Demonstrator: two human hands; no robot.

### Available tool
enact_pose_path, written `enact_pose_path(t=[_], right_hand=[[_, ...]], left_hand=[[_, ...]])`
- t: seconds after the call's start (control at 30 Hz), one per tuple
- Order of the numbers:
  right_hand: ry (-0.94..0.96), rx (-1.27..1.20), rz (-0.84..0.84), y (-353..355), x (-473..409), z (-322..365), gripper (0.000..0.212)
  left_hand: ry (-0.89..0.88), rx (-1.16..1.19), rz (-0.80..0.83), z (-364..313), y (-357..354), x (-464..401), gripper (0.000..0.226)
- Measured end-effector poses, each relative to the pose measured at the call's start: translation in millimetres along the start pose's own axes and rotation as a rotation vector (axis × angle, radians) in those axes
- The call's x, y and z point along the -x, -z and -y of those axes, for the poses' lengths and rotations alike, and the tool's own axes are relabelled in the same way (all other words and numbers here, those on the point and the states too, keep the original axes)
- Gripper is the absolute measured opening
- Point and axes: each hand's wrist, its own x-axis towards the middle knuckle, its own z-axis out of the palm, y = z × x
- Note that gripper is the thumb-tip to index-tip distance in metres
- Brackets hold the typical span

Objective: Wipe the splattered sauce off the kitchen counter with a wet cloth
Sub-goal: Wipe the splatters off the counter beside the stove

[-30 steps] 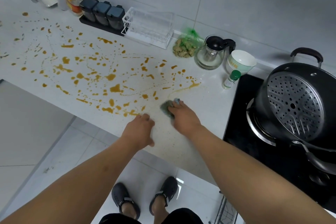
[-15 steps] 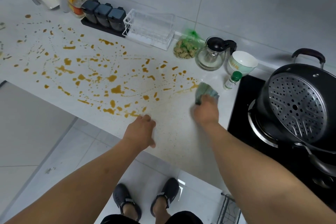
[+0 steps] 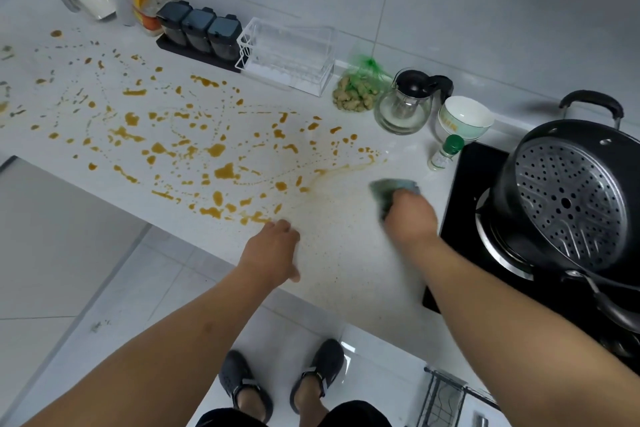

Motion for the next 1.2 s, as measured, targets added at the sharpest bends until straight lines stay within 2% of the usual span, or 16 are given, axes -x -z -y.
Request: enact_pose_path(t=[0.07, 0.17, 0.3, 0.4, 0.47, 0.57, 0.63, 0.67, 0.73, 0.8, 0.87, 0.9, 0.97, 1.03, 1.07, 1.2], right_hand=[[-0.091, -0.039, -0.048, 9.5, -9.8, -12.4, 0.027], [-0.04, -0.053, -0.057, -1.4, -11.8, 7.2, 0.034], [0.207, -0.004, -0.031, -28.2, 15.5, 68.1, 0.033], [0.416, -0.047, 0.013, -39.3, 46.6, 94.6, 0.016], [0.486, -0.113, 0.102, -32.9, 58.0, 94.8, 0.014], [0.313, -0.287, 0.251, -3.2, 52.9, 87.4, 0.009], [0.085, -0.612, 0.352, 23.0, 35.5, 75.9, 0.02], [-0.025, -0.725, 0.344, 33.2, 23.9, 64.3, 0.027], [-0.151, -0.769, 0.272, 50.1, -0.8, 36.8, 0.034], [-0.24, -0.605, 0.157, 57.2, -20.5, 7.3, 0.022], [-0.325, -0.408, 0.023, 51.2, -28.2, -10.9, 0.031], [-0.298, -0.352, 0.009, 47.2, -27.3, -11.9, 0.034], [-0.127, -0.185, 0.112, 25.7, -20.0, -5.2, 0.038], [0.042, 0.036, 0.197, -6.6, -10.4, 7.4, 0.066], [0.1, 0.098, 0.206, -19.3, -2.3, 19.1, 0.072], [0.383, 0.025, 0.116, -38.2, 48.4, 76.9, 0.051]], left_hand=[[0.002, 0.008, 0.003, -1.3, 0.5, -0.4, 0.08], [0.011, 0.002, 0.004, -1.5, 0.8, -1.9, 0.08], [0.02, -0.016, 0.006, -3.5, 2.5, -2.4, 0.079], [0.032, -0.015, 0.009, -4.2, 0.6, -0.6, 0.08], [0.031, 0.005, 0.02, -3.9, -1.7, 0.8, 0.08], [0.024, 0.019, 0.026, -2.8, -2.0, 1.6, 0.08], [0.021, 0.02, 0.022, -3.3, -1.0, 0.9, 0.081], [0.024, 0.026, 0.025, -3.8, -0.6, 0.9, 0.081], [0.031, 0.041, 0.027, -4.4, 0.8, 0.0, 0.082], [0.036, 0.045, 0.031, -4.8, 0.9, -0.9, 0.082], [0.04, 0.043, 0.035, -5.4, 0.5, -1.3, 0.082], [0.043, 0.045, 0.038, -5.9, 0.6, -1.7, 0.083], [0.05, 0.047, 0.041, -6.3, 0.5, -2.1, 0.084], [0.047, 0.049, 0.038, -6.0, 0.4, -2.2, 0.083], [0.045, 0.048, 0.036, -5.8, 0.5, -1.9, 0.082], [0.039, 0.025, 0.032, -4.7, 0.8, -1.4, 0.081]])
